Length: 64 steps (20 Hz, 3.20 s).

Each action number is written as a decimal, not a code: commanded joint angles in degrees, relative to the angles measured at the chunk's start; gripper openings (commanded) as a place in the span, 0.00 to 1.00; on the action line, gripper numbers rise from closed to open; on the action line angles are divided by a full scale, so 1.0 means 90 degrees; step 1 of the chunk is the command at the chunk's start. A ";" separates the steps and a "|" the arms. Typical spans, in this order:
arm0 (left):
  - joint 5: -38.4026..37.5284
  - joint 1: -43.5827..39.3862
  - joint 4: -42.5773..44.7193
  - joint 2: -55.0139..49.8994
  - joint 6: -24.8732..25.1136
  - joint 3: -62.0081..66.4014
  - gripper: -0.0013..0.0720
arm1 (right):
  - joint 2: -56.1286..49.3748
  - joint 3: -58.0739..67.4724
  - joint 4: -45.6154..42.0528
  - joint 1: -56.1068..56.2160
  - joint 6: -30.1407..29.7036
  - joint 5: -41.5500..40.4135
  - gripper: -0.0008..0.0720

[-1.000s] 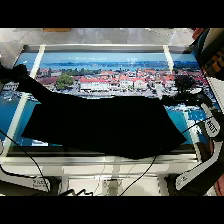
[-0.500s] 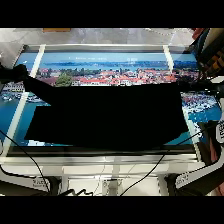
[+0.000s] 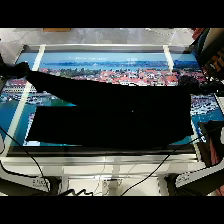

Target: Fold the clothes and pants, and hang the long-sleeved shirts on hangers.

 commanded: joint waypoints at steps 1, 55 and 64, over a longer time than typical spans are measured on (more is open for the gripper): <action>0.2045 -0.0187 -0.0265 -0.0063 0.0151 0.0005 0.02 | 0.0005 0.0007 -0.0051 -0.0015 0.0019 0.0036 0.04; -0.1161 -0.0714 0.3920 -0.0294 -0.1423 0.0396 0.12 | 0.1370 0.0440 -0.2334 -0.0019 0.1855 0.1316 0.04; -0.1994 -0.0826 0.2586 0.0180 -0.0714 0.0126 0.03 | 0.3990 -0.1112 -0.2380 -0.1039 0.1341 0.2494 0.04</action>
